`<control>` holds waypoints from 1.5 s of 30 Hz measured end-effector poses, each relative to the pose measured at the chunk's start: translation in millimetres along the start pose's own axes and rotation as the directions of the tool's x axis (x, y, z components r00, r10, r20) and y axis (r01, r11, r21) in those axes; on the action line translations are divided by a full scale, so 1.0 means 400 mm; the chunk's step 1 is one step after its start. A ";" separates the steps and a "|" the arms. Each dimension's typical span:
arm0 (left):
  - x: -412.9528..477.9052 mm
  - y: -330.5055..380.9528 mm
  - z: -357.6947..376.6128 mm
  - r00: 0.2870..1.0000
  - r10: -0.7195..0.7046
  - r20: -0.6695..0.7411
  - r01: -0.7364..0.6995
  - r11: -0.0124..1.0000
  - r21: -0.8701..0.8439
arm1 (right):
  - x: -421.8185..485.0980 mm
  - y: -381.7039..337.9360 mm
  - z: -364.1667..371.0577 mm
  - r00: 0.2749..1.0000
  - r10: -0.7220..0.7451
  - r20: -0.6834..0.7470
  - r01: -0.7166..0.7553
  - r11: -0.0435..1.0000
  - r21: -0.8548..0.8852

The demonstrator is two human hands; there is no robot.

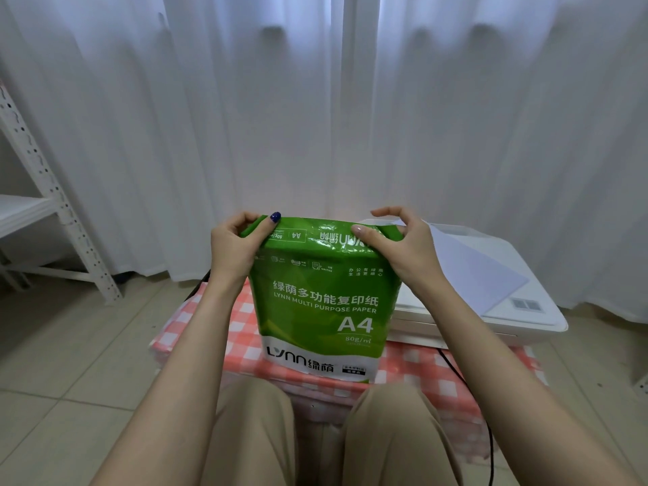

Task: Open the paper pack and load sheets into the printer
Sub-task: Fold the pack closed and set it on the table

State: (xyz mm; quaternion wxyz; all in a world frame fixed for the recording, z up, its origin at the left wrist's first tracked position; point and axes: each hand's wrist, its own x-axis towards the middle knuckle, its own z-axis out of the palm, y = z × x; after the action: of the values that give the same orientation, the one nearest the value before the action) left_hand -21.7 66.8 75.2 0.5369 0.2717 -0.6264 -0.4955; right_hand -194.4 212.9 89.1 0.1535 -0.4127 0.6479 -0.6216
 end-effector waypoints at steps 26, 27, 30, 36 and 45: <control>0.008 0.065 -0.029 0.916 0.015 0.402 -0.154 0.936 0.318 | 0.026 -0.008 -0.031 0.957 -0.129 0.261 0.186 0.961 -0.206; 0.009 0.070 -0.028 0.908 0.016 0.419 -0.174 0.923 0.343 | 0.025 -0.008 -0.030 0.958 -0.137 0.251 0.190 0.961 -0.201; 0.017 0.073 -0.022 0.918 0.024 0.395 -0.185 0.908 0.376 | 0.018 -0.009 -0.026 0.966 -0.150 0.211 0.184 0.971 -0.153; 0.029 0.065 -0.011 0.942 0.010 0.335 -0.150 0.905 0.398 | 0.024 -0.006 -0.030 0.973 -0.151 0.174 0.177 0.974 -0.143; 0.048 0.050 0.001 0.947 0.050 0.316 -0.195 0.874 0.445 | 0.035 0.005 -0.023 0.993 -0.088 0.073 0.100 0.979 -0.175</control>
State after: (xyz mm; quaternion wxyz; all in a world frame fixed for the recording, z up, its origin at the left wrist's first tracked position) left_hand -23.6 57.5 101.0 0.3860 0.2762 -0.8168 -0.3280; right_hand -210.2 208.7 93.3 0.1074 -0.4750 0.6754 -0.5538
